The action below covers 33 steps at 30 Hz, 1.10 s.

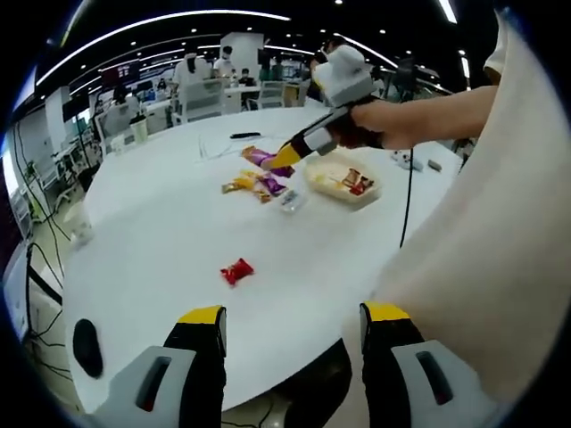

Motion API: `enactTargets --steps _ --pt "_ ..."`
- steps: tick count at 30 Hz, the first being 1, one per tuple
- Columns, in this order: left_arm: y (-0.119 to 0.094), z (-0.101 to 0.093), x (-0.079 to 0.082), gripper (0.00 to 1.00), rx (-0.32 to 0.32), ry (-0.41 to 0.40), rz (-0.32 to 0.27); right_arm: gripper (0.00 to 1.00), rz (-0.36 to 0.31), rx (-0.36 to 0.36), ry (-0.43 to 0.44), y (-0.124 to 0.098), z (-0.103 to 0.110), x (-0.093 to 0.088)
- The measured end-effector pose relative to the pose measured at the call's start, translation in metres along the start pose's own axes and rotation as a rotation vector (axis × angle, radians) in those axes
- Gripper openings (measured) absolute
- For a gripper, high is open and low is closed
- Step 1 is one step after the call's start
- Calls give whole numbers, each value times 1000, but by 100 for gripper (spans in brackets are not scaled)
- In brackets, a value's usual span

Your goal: Place the target food into the container with the food tongs after gripping and lifting it, then release it inside without dropping or visibly crushing the food.

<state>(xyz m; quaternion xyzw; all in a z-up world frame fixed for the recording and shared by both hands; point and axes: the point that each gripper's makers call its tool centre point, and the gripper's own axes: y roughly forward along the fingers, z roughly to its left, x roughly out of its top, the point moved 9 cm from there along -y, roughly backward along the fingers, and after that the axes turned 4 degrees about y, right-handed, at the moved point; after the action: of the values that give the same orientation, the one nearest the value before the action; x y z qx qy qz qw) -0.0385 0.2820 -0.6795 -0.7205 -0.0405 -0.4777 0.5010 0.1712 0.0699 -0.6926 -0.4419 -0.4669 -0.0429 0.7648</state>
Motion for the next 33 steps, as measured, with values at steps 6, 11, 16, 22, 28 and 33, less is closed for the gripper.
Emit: enactTargets --steps 6,11,16,22,28,33 --pt "2 -3 3 60 -9 12 -5 20 -19 -25 30 -17 1 -7" --pt "2 -5 5 60 -15 22 -7 20 -22 -42 43 -27 -1 -12" --pt "4 -8 7 61 -26 29 -8 21 -28 -55 58 -35 -5 -14" --pt "6 -10 12 61 -37 21 -32 21 -39 -77 68 -46 -12 -14" --pt "9 -10 14 60 -55 40 -27 20 -44 -102 96 -56 -21 -18" --pt "13 -10 17 60 -70 55 -26 20 -47 -127 124 -64 -30 -23"
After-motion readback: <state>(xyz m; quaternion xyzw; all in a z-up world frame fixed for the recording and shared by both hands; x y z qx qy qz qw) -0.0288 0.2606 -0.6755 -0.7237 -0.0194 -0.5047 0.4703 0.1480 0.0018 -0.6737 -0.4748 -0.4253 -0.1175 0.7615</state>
